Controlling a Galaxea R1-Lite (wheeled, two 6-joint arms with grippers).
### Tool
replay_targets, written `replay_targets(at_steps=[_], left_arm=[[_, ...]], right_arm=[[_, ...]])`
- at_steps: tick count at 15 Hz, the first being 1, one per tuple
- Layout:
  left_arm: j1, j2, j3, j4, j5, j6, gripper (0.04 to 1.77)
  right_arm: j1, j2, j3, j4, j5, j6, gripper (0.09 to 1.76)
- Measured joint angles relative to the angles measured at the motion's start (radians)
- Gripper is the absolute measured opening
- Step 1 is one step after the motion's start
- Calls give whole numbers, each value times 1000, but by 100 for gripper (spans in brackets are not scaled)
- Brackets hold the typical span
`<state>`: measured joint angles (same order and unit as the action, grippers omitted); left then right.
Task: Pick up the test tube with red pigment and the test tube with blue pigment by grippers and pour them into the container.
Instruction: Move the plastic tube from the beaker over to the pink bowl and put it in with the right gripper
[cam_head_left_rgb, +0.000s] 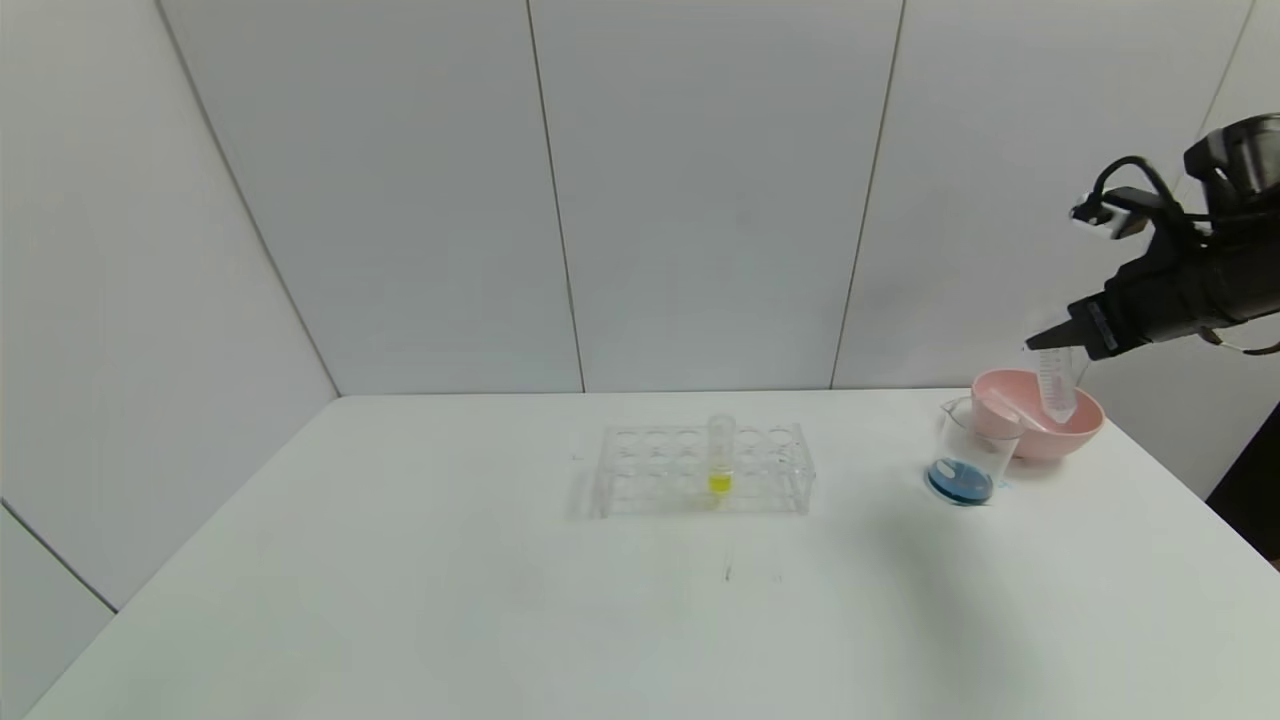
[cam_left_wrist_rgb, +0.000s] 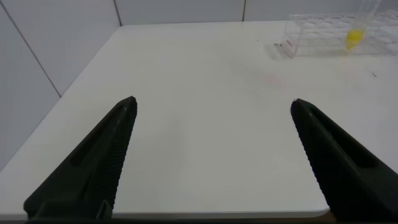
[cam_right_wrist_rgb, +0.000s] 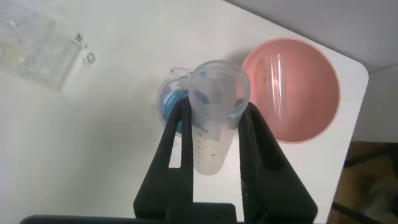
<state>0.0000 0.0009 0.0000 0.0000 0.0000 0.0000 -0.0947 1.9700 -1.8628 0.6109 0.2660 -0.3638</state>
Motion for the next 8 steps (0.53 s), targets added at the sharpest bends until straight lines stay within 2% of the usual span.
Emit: replay_targets(at_steps=[2, 6, 8], left_arm=[[0, 0, 0, 0, 0, 0, 176], [0, 0, 0, 0, 0, 0, 176], [0, 0, 0, 0, 0, 0, 176]], right_arm=[[-24, -64, 131, -184, 33, 89, 49], [-64, -185, 494, -752, 51, 287, 49], [-93, -235, 656, -927, 47, 349, 49]])
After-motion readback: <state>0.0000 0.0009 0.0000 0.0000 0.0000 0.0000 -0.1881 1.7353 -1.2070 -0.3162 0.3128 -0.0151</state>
